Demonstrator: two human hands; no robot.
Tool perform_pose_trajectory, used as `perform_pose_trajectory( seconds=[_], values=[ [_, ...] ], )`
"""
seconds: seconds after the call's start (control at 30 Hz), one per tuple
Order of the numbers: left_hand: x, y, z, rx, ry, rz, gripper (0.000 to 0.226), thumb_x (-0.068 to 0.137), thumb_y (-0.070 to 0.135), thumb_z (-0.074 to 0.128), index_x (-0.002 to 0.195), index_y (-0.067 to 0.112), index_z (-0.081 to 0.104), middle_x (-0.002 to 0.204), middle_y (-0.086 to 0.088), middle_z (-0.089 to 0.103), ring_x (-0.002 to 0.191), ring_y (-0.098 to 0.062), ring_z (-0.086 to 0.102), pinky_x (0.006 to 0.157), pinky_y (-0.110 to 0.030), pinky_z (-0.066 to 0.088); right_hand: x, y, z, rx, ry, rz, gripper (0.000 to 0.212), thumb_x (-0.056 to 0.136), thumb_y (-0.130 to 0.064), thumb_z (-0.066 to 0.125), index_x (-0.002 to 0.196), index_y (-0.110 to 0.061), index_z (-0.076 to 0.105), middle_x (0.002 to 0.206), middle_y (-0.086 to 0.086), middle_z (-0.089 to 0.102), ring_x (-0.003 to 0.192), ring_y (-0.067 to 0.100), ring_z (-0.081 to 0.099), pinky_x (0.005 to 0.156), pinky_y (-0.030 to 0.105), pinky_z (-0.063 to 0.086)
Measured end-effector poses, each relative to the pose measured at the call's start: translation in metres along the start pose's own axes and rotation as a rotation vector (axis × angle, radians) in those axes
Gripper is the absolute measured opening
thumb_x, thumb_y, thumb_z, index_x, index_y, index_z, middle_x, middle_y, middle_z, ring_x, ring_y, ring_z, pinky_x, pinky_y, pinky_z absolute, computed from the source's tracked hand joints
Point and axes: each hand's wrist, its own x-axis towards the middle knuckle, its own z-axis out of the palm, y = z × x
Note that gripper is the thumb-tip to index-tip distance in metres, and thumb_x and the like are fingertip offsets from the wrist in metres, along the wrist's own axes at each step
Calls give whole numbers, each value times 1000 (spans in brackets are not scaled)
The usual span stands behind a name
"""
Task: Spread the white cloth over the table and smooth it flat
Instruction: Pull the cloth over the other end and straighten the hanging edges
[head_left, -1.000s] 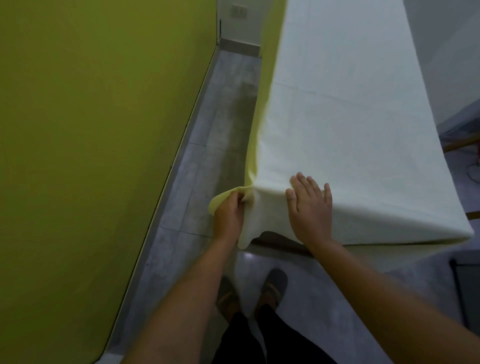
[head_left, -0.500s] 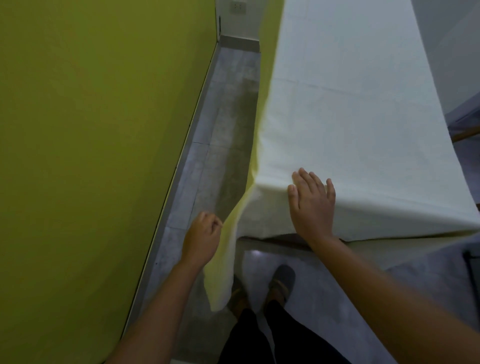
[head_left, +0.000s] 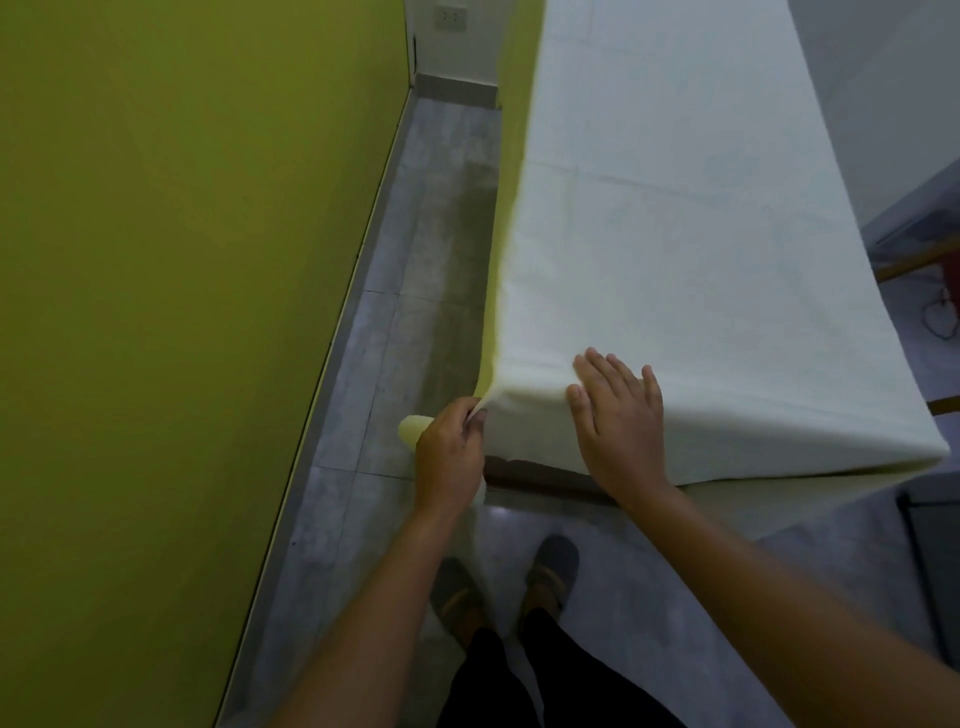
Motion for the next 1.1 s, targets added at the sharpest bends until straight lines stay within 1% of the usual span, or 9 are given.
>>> perform_pose_trajectory(
  seconds=[0.1,0.27,0.37,0.53,0.63,0.7,0.83,0.93,1.1],
  values=[
    [3,-7,-7,18,-3,75,6,94,21,56,94,22,62,74,22,53,75,7,55,58,-6,43,0,-1,1,-5,7,5,55,99,-44,19,140,-20,46,147,-1,44,141,15,30,117,33,-1],
    [4,-27,-5,186,-72,97,19,98,23,49,94,10,62,76,-1,62,65,-16,57,51,-22,41,-1,-2,-2,13,-25,-3,52,100,-42,21,143,-20,41,150,-2,40,142,13,27,117,31,-4],
    [11,-26,-2,228,-61,120,18,97,20,51,93,8,64,78,-6,65,65,-15,56,53,-17,35,0,-1,-6,69,-56,-9,54,99,-43,21,144,-20,39,151,-3,38,142,11,26,118,30,-2],
    [12,-7,-4,176,75,191,9,91,14,61,90,8,67,77,-3,64,69,-17,57,57,-26,44,5,7,-18,280,36,57,49,100,-42,27,139,-19,47,145,-2,46,136,9,35,116,29,19],
    [8,6,2,108,165,234,9,91,17,61,91,10,66,79,3,63,70,-9,52,60,-20,42,9,10,-20,360,72,120,45,101,-40,32,135,-18,51,142,0,50,133,11,39,111,31,28],
    [4,-3,6,102,156,192,12,93,18,58,92,9,65,81,2,63,72,-8,52,63,-22,45,10,11,-19,375,70,131,41,102,-36,34,134,-17,52,140,1,51,132,12,40,111,31,29],
    [-10,-38,10,176,-24,-19,21,97,23,52,90,5,62,86,-8,65,77,-20,61,65,-38,55,8,13,-17,324,46,101,38,102,-32,37,133,-15,54,138,2,53,130,13,42,110,29,28],
    [-2,-48,10,167,-39,-58,19,95,22,54,87,7,63,80,-1,62,73,-18,60,60,-28,51,8,15,-16,282,37,77,38,102,-31,37,132,-16,55,136,1,55,129,13,44,110,31,30],
    [-7,-67,-1,210,-159,-116,15,96,22,53,85,17,63,70,6,57,64,-10,54,50,-11,32,6,16,-18,265,12,50,41,100,-36,34,129,-17,57,133,0,57,126,13,46,110,35,32]
  ],
)
